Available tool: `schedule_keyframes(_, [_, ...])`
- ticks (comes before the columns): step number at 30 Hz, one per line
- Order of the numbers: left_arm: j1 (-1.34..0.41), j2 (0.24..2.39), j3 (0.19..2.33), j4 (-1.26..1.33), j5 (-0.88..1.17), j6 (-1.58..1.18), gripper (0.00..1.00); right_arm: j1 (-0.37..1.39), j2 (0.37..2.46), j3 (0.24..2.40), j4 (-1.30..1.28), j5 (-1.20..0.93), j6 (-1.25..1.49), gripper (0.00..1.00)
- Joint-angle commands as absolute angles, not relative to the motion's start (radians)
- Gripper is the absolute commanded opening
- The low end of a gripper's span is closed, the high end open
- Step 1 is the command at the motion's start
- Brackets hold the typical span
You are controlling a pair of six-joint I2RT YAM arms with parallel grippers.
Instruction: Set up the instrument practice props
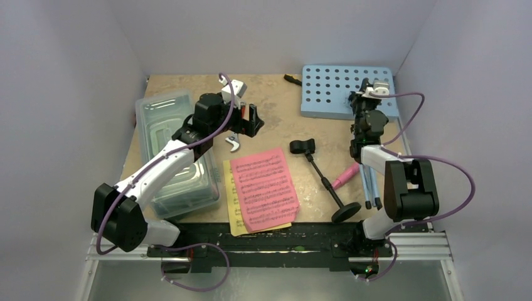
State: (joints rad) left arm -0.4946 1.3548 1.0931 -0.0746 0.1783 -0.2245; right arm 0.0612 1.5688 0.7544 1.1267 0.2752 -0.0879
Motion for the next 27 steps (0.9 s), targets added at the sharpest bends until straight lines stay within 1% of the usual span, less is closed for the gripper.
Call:
schedule_keyframes(1, [-0.500,1.361,1.140,-0.065,0.175,-0.215,0.98,0.061,1.611,0.814,1.385,0.120,-0.019,0.00])
schedule_keyframes(3, [-0.500,1.367,1.142,-0.071,0.168,-0.212,0.98,0.062,1.607,0.839,1.304,0.193,-0.007,0.00])
schedule_keyframes(6, [-0.500,1.379,1.149,-0.080,0.166,-0.210,0.98,0.061,1.514,0.778,1.265,0.296,0.038,0.00])
schedule_keyframes(7, [-0.499,1.382,1.151,-0.082,0.169,-0.213,0.98,0.063,1.481,0.770,1.206,0.322,0.034,0.00])
schedule_keyframes(9, [-0.499,1.387,1.155,-0.083,0.183,-0.220,0.98,0.062,1.431,0.789,1.015,0.358,0.021,0.04])
schedule_keyframes(10, [-0.500,1.390,1.155,-0.081,0.192,-0.226,0.98,0.062,1.416,0.806,0.929,0.372,0.008,0.10])
schedule_keyframes(11, [-0.499,1.394,1.155,-0.079,0.200,-0.229,0.98,0.063,1.406,0.827,0.830,0.389,0.006,0.21])
schedule_keyframes(12, [-0.499,1.399,1.156,-0.078,0.207,-0.235,0.98,0.062,1.403,0.853,0.725,0.407,0.008,0.35])
schedule_keyframes(13, [-0.500,1.405,1.158,-0.078,0.214,-0.240,0.98,0.062,1.403,0.886,0.622,0.420,0.012,0.44])
schedule_keyframes(14, [-0.499,1.410,1.158,-0.078,0.220,-0.243,0.98,0.061,1.407,0.919,0.512,0.427,0.021,0.52])
schedule_keyframes(16, [-0.500,1.418,1.161,-0.079,0.227,-0.251,0.98,0.061,1.418,0.982,0.280,0.429,0.081,0.72])
schedule_keyframes(19, [-0.500,1.424,1.161,-0.078,0.241,-0.263,0.97,0.061,1.451,1.073,0.027,0.404,0.158,0.90])
schedule_keyframes(21, [-0.500,1.425,1.162,-0.076,0.247,-0.270,0.97,0.062,1.483,1.127,-0.099,0.378,0.184,0.97])
schedule_keyframes(27, [-0.500,1.424,1.163,-0.075,0.263,-0.283,0.97,0.044,1.698,1.312,-0.378,0.280,0.224,0.98])
